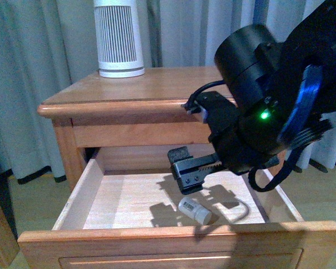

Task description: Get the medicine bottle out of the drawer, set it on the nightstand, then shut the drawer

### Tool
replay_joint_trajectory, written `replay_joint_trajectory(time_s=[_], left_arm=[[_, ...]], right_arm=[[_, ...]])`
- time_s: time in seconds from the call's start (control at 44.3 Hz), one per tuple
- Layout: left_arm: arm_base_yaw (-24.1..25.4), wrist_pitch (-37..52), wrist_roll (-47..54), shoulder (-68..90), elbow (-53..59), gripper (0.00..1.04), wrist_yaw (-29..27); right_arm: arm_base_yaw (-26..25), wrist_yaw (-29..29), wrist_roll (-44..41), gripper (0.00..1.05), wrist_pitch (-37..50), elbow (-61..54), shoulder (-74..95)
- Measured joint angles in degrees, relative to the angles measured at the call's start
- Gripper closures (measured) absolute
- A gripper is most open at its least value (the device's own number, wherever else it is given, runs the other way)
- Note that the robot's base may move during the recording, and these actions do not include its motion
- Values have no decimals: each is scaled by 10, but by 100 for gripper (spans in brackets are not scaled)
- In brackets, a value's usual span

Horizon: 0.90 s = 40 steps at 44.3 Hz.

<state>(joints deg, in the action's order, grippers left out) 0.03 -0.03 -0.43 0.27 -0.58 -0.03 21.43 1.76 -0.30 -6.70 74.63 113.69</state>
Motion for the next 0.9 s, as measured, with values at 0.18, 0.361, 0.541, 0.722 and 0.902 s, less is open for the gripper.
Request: replay_joint_trajectory(time_s=[0.18,0.361,0.541,0.722,0.902], left_arm=[[0,0,0,0,0,6,0],[0,0,0,0,0,6,0],[0,0,0,0,0,6,0],[0,0,0,0,0,6,0],[0,0,0,0,0,6,0]], right_arm=[[22,2,-5,7,2,46,75],[27,0,-5,7,4,76,123],[19,-8,-1,7,14,77,148],[12,-12,3,8,22,77,151],[5,-17,3,28,28,77,152]])
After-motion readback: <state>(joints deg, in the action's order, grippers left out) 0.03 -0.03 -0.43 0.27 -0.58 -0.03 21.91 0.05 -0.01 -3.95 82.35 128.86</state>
